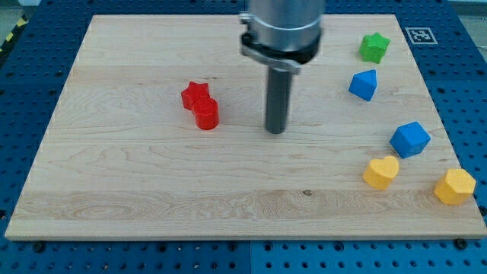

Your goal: Push the blue cube towards center right

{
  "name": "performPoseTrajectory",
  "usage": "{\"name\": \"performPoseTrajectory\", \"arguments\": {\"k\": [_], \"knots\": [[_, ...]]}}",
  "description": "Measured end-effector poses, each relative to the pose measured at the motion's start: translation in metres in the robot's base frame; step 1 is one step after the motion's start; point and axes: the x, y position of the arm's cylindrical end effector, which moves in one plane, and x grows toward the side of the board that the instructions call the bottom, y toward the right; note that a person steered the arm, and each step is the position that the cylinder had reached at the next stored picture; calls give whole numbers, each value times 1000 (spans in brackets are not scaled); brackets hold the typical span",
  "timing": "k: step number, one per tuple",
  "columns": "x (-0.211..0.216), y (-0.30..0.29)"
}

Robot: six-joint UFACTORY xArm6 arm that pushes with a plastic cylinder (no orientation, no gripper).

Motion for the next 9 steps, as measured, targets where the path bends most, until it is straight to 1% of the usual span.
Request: {"name": "performPoseTrajectory", "arguments": {"k": [1, 3, 5, 6, 7, 8, 9], "knots": [[0, 32], [0, 128], [-2, 196], [-2, 251], [22, 284], [61, 283], [59, 250]]}}
